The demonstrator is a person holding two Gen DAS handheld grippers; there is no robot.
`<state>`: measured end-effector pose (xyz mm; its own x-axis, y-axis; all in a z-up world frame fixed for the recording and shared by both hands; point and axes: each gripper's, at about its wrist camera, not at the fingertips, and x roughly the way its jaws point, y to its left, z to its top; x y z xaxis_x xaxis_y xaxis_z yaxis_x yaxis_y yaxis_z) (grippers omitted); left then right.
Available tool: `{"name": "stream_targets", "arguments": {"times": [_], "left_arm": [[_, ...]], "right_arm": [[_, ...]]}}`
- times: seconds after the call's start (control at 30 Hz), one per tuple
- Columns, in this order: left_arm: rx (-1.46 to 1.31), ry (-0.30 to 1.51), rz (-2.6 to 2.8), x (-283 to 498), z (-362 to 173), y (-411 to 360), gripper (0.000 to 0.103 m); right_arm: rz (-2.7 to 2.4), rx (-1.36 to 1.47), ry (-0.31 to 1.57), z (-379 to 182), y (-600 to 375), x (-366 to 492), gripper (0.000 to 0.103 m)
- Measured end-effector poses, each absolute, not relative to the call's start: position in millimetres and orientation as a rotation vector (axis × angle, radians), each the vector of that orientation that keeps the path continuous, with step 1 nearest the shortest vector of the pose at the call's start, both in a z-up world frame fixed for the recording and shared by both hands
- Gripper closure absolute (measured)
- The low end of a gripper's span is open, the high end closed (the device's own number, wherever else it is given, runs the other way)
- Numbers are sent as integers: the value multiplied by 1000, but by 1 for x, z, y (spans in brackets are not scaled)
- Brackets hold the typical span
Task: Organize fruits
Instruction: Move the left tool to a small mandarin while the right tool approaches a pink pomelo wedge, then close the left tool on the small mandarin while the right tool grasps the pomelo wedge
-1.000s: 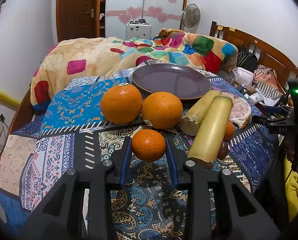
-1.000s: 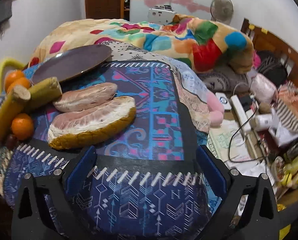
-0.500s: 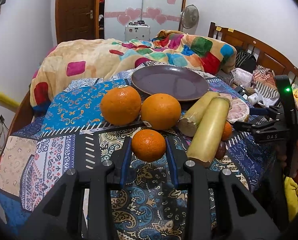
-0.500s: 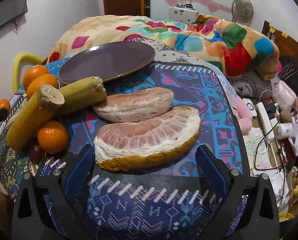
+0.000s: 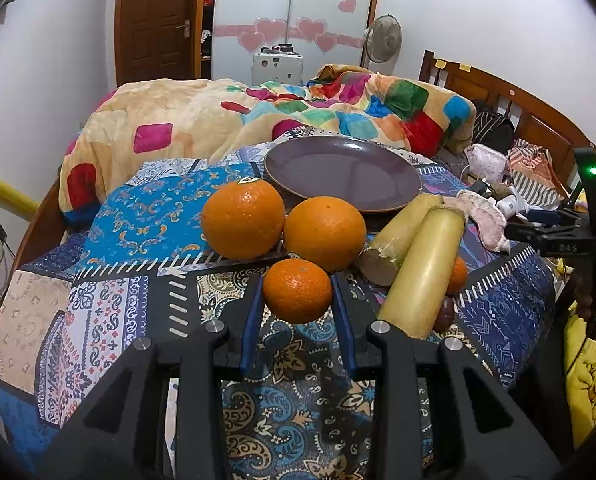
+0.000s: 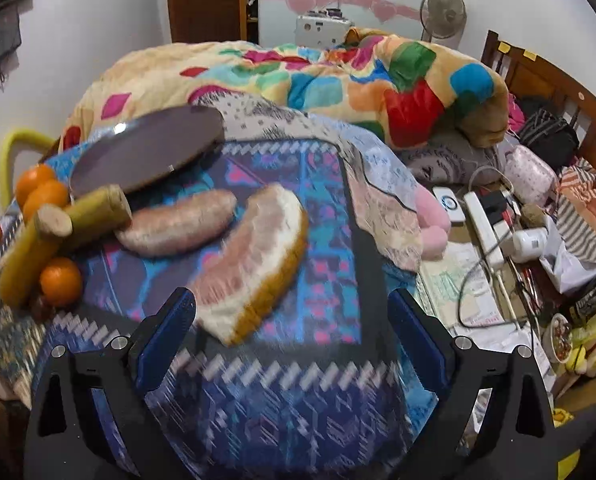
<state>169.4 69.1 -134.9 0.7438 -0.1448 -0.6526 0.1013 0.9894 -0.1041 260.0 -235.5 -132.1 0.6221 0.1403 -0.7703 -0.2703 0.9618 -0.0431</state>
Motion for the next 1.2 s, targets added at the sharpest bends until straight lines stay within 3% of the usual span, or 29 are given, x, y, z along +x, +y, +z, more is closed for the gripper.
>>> {"name": "stream_targets", "arguments": {"times": [0.1, 0.27, 0.37, 0.53, 1.2], "left_arm": [[-49, 713, -131, 171, -133, 68, 70], [-44, 702, -115, 178, -128, 70, 70], [-49, 700, -109, 183, -127, 73, 70], [-58, 713, -102, 195, -128, 72, 70], [13, 666, -85, 222, -90, 45, 70]], "right_arm": [[237, -176, 878, -138, -222, 276, 8], [225, -196, 916, -155, -214, 297, 19], [240, -165, 910, -156, -219, 300, 19], [302, -194, 895, -152, -217, 295, 49], [378, -195, 806, -109, -214, 286, 56]]}}
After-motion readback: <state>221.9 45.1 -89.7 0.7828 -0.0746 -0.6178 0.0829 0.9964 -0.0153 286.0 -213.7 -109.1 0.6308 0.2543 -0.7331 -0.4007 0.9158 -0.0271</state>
